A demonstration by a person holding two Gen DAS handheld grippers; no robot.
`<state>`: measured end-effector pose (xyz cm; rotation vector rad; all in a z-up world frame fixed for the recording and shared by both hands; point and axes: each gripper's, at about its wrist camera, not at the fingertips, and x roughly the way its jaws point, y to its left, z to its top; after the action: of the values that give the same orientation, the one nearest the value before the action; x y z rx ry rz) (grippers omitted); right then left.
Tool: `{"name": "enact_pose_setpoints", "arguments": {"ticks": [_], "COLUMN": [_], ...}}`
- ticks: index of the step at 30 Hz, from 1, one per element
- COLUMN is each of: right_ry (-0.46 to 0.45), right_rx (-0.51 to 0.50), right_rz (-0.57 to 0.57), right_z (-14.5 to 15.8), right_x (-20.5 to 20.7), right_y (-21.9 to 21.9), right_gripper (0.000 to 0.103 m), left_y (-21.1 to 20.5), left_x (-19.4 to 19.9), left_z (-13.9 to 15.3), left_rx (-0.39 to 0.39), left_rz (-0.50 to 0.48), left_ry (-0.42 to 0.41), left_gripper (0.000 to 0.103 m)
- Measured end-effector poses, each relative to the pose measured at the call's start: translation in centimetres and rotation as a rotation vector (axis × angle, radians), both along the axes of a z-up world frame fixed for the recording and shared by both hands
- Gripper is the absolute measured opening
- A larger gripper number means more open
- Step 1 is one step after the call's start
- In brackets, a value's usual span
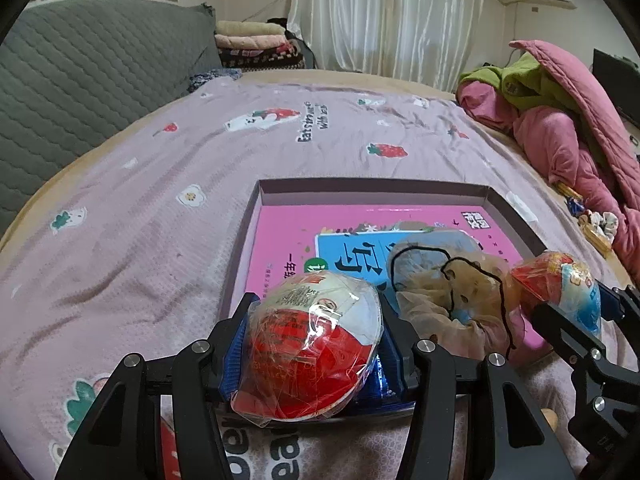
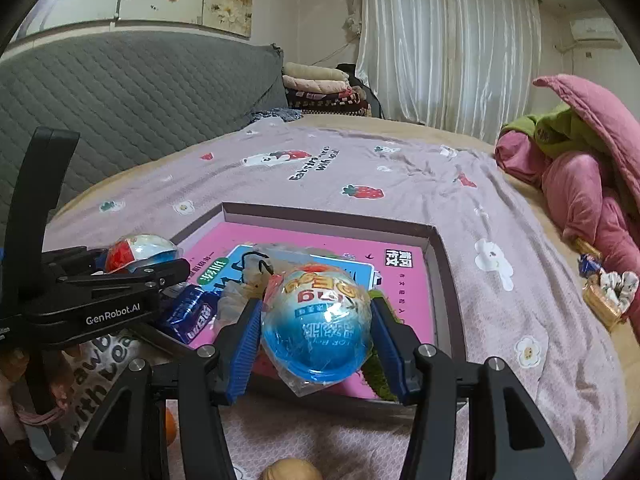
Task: Organize objects
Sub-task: 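Lower the red egg packet into the tray with the left tool while the right tool lowers the blue one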
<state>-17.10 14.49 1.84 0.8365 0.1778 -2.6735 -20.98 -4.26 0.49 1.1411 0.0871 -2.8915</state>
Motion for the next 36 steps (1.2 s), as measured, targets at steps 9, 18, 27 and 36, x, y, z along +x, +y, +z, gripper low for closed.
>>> {"name": "enact_pose_setpoints", "arguments": {"ticks": [9, 18, 27, 36], "right_ry": [-0.001, -0.002, 0.006, -0.001], "right_rx": [0.009, 0.010, 0.014, 0.032], "right_rz": [-0.019, -0.038, -0.042, -0.036], "right_z": [-0.7, -1.1, -1.1, -1.3], "right_x": [-0.6, -1.2, -1.3, -1.4], "right_y": [-0.3, -0.4, -0.5, -0.8], "right_gripper": [0.054, 0.054, 0.054, 0.054], "left_y": [0.6, 1.0, 0.9, 0.9], "left_x": [-0.6, -0.9, -1.2, -1.7], "left_z": [-0.6, -1.0, -1.1, -1.4], "left_rx": [-0.008, -0.023, -0.034, -0.064], "left_rz": [0.011, 0.017, 0.030, 0.046], "left_ry": [-0.012, -0.004, 0.007, 0.009], "left_gripper": [0.057, 0.057, 0.057, 0.058]}}
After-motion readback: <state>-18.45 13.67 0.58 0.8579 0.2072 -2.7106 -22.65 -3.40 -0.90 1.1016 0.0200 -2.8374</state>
